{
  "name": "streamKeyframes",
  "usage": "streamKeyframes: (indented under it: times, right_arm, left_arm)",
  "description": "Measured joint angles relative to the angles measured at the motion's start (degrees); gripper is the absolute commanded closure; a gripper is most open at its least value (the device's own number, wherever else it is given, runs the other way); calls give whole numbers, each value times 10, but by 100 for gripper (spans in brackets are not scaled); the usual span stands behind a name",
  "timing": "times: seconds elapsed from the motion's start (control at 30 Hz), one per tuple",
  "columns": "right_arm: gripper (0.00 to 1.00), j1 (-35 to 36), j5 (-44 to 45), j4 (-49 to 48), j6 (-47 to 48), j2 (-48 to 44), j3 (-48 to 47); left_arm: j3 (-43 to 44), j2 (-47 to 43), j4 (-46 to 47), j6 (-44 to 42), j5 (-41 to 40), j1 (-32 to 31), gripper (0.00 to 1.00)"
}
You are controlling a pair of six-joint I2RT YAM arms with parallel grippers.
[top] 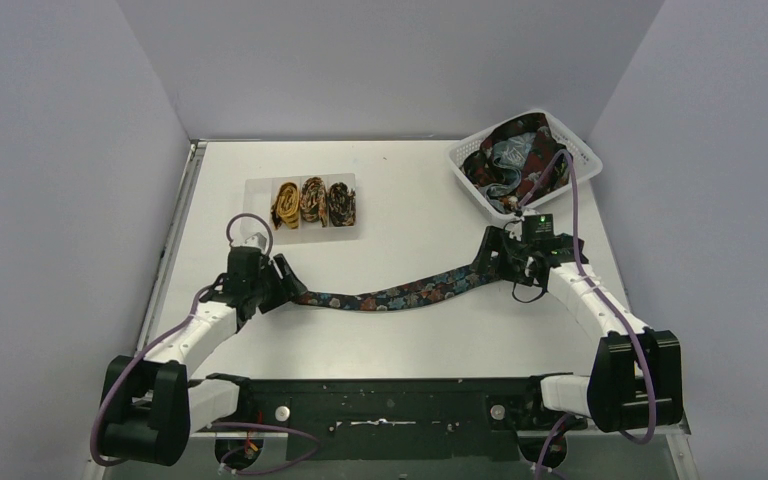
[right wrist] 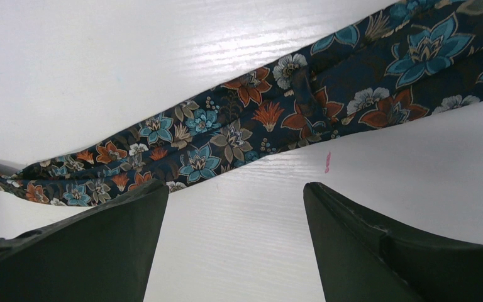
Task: Roll the ties
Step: Flatten out the tie at the center of the board.
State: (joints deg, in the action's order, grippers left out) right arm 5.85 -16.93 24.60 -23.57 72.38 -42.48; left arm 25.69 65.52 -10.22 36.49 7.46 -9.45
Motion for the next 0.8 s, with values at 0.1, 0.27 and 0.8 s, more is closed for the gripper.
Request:
streamKeyframes:
  times: [0.1,0.27,0.8]
  right_arm:
    - [19,-3,-4,3,7,4,-15]
    - [19,-4,-5,9,15,6,-24]
    - [18,-6,-17,21,17,6,-24]
  left_arm:
    - [0,4,25,-13,7,0,53]
    - [1,22,36,-24,21,-2,44]
    - [0,-7,31,-29,33,-3,39]
